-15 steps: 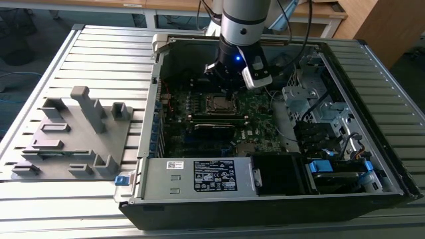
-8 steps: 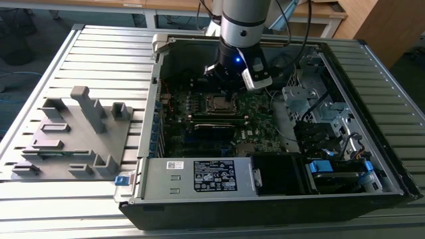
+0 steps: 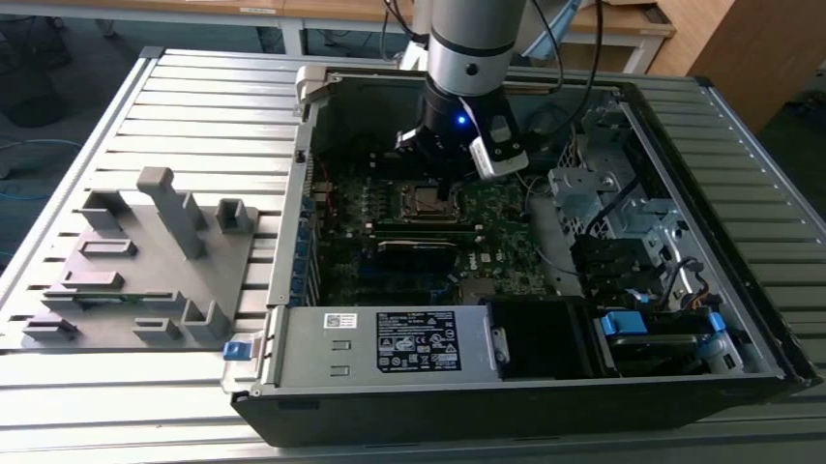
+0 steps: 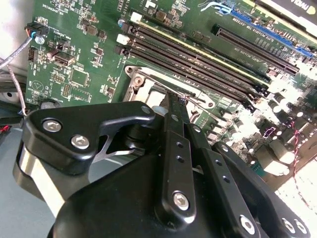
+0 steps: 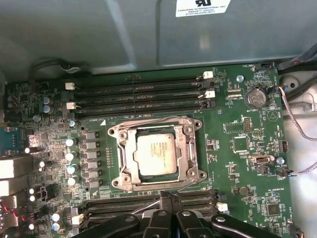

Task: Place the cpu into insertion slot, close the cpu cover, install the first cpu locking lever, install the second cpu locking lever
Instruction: 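Install the second cpu locking lever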

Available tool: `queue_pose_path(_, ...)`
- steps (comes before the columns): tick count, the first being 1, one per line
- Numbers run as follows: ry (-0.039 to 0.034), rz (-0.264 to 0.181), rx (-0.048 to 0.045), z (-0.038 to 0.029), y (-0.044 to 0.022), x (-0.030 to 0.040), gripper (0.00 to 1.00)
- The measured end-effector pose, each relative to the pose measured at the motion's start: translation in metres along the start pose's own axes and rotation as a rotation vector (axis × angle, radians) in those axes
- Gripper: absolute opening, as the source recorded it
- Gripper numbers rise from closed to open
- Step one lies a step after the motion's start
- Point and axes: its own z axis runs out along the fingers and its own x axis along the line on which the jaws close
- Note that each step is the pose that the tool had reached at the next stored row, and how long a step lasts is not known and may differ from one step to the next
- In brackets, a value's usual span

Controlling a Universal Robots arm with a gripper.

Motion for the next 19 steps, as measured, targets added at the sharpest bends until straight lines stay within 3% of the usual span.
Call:
queue_pose_path(8,-0.0013,-0.010,-0.0008,0.0048,-0.0016,0.0025,0.10)
queue_pose_path(19,-0.0016,-0.021,-0.0013,0.0104,-0.0080,0.0123,0.10)
